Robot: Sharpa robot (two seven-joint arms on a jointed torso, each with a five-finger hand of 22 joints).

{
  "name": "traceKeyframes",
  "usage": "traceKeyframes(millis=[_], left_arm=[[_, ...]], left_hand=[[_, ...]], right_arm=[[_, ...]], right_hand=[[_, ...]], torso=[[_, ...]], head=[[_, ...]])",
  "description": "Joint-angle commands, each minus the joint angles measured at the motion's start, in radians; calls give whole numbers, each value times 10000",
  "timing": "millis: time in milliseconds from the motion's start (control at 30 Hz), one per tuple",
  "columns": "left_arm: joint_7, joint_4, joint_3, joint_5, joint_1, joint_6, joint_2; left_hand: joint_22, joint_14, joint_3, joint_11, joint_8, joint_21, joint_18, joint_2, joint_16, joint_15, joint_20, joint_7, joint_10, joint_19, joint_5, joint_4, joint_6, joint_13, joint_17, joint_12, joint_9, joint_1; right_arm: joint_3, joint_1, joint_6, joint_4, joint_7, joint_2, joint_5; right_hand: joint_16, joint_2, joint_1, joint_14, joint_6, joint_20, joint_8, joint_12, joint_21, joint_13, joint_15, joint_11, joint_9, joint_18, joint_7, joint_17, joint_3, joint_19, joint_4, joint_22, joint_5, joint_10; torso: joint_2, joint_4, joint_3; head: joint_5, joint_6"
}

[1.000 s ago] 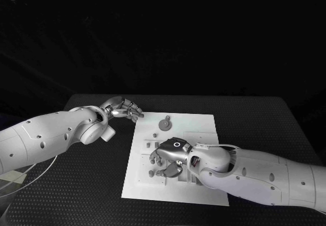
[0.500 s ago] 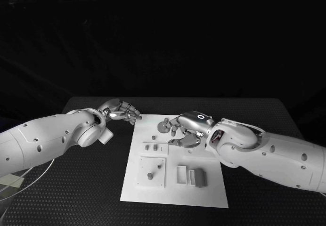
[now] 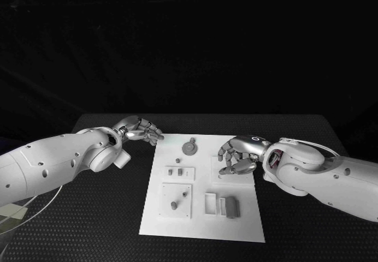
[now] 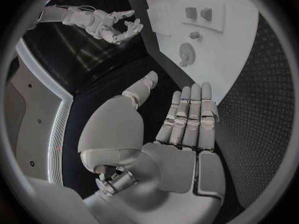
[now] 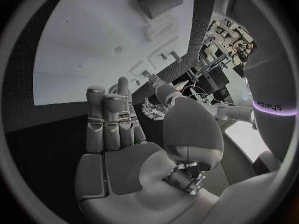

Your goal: Assemble the parts on the task board

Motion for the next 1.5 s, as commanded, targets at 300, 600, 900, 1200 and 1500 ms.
traceKeyframes(millis=[300,600,900,1200,1500], left_arm=[[44,-35,5,88,15,135,63],[29,-56,5,89,15,158,83],[26,-54,5,89,15,174,91],[22,-58,5,89,15,175,83],[17,-56,5,90,15,199,69]], left_hand=[[-21,0,-37,27,67,2,90,14,-63,39,12,-15,-1,-28,-38,100,-25,-24,34,4,-17,-123],[-23,0,-39,27,69,2,91,12,-69,38,11,-16,-1,-30,-38,111,-24,-27,40,4,-18,-133],[-24,1,-40,26,71,2,92,7,-73,37,10,-17,1,-31,-38,118,-23,-29,46,5,-19,-137],[-25,2,-41,25,73,2,93,6,-78,37,9,-18,4,-31,-38,126,-22,-31,52,6,-20,-142],[-26,4,-42,24,75,3,93,6,-82,36,9,-19,5,-31,-38,135,-21,-34,59,7,-21,-148]], right_arm=[[-140,0,3356,416,-2802,-624,4061],[-423,6,4066,541,-3852,-664,5442],[-727,8,4516,625,-4029,-463,4901],[-843,8,4474,639,-4146,-210,4578],[-875,8,4154,791,-4308,-164,2775]], right_hand=[[1648,939,-1451,84,1110,-196,945,4969,642,5048,-756,-887,1163,989,-857,1309,-237,220,1887,265,12,-432],[2799,864,-1946,595,947,-152,816,6569,459,6581,-717,-848,1537,990,-777,3078,-518,-171,2576,162,5,-972],[3229,1219,-1980,908,1603,-230,1207,7982,698,7777,-860,-1032,2227,990,-999,3832,-898,-133,2802,224,21,-1092],[3270,1355,-2088,1003,1859,-269,1285,8556,790,8101,-960,-1147,2441,990,-1119,3916,-1084,-114,2936,215,22,-690],[3263,1139,-2252,985,1848,-306,1157,8300,829,7946,-1010,-1175,2433,990,-1140,3879,-1305,-122,3119,200,3,-794]], torso=[[-17,-7,-31],[0,16,-30],[-4,16,-41],[10,33,-33],[9,27,-30]], head=[[-68,5],[-131,-31],[-178,-51],[-209,-76],[-199,-116]])
